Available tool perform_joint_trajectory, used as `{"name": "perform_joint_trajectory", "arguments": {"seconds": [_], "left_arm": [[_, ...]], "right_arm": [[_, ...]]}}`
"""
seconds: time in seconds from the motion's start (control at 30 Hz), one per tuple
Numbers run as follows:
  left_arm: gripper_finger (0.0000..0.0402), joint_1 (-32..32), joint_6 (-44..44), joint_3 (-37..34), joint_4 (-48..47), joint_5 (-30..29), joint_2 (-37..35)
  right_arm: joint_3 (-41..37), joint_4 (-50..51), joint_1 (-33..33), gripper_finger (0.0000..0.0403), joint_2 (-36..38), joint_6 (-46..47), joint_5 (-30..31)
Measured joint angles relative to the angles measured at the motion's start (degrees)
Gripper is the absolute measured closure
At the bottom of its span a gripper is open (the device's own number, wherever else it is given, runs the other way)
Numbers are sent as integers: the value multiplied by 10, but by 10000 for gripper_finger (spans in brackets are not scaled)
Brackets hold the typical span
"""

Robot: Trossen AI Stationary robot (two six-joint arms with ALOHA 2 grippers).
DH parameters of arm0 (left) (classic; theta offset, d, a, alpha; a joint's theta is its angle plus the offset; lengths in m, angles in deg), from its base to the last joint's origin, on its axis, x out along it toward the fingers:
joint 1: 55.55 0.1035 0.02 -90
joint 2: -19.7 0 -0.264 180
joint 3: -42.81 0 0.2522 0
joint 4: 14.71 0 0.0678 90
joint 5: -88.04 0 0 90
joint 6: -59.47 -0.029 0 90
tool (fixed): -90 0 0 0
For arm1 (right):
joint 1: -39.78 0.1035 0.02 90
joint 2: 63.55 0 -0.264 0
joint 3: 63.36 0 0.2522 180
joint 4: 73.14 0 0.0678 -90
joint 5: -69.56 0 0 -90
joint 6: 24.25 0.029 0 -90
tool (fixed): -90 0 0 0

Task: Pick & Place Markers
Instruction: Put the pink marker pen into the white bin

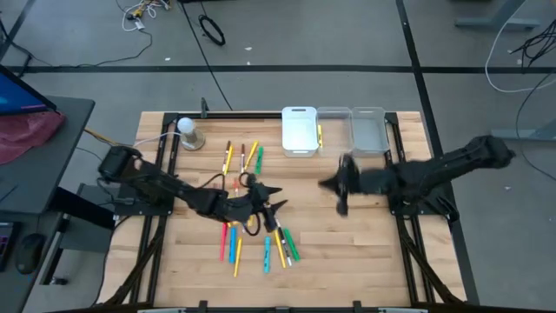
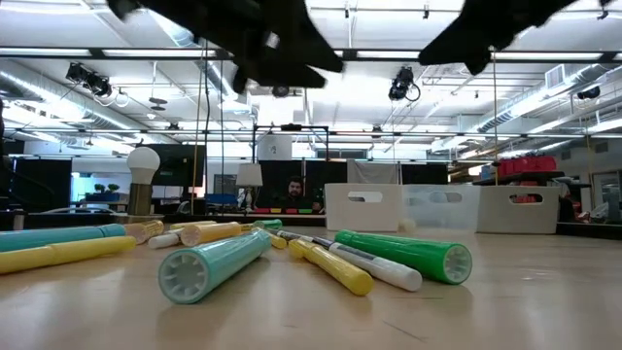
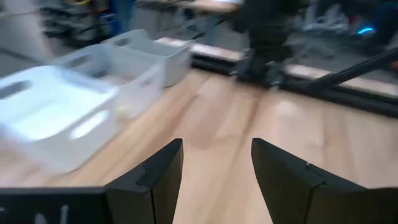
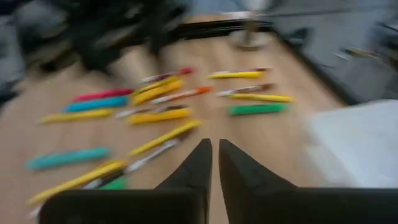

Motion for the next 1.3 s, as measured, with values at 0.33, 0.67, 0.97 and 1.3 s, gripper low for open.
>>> {"name": "perform_joint_trajectory", "arguments": {"seconds": [0.33, 0.67, 0.97, 1.3], "left_arm": [[204, -95, 315, 0, -410, -57, -123], [204, -157, 691, -21, -661, 54, -83], [202, -173, 837, -59, -646, 65, -20], [158, -166, 912, -88, -635, 29, 3]], "right_arm": [[-177, -313, 167, 399, -94, 78, 5], [-258, -478, 149, 359, -186, 226, 5], [-258, -542, 128, 281, -241, 219, 6], [-258, -551, 123, 241, -257, 217, 6]]}}
